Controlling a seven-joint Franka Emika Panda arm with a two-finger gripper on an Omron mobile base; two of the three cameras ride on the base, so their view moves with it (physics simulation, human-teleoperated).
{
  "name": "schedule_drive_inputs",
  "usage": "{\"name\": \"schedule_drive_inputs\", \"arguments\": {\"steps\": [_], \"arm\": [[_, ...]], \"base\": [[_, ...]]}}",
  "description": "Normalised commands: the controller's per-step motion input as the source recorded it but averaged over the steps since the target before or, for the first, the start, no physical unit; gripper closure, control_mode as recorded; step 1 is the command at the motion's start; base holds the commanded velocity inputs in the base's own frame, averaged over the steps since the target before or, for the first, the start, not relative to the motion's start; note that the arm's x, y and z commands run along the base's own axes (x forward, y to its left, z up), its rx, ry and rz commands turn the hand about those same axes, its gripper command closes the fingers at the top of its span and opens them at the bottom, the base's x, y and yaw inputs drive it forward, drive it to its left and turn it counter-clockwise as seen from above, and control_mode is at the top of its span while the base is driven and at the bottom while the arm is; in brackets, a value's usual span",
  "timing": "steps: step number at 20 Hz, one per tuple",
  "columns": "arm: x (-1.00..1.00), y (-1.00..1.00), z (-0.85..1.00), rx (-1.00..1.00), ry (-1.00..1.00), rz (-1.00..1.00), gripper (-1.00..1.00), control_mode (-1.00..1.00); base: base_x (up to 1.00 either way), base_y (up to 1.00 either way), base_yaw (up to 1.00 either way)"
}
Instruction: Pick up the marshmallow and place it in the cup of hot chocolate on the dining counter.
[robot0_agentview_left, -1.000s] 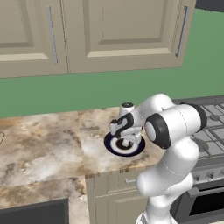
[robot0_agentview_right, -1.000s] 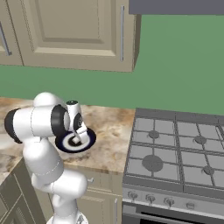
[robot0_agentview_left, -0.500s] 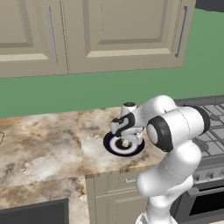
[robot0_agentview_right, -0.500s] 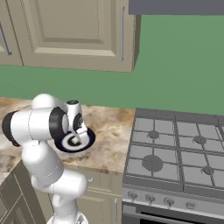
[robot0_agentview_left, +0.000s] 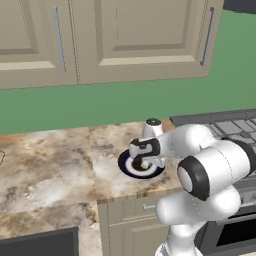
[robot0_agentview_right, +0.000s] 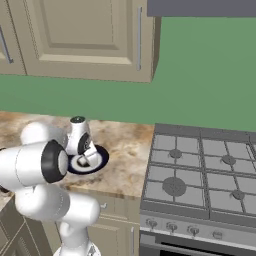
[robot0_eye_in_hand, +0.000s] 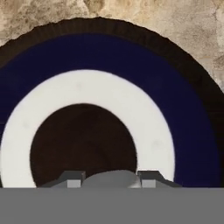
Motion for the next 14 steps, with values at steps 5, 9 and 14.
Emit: {"name": "schedule_drive_inputs", "arguments": {"steps": [5,9,14], "arm": [[-0.19,-0.17,0.99,0.0,0.0,0.0,1.0,-1.0],[-0.26,-0.03,0.86,-0.08,0.01,0.01,1.0,-1.0],[-0.35,-0.16,0.82,-0.1,0.02,0.05,1.0,-1.0]], "base": [[0.0,0.0,0.0],[0.0,0.0,0.0],[0.0,0.0,0.0]]}}
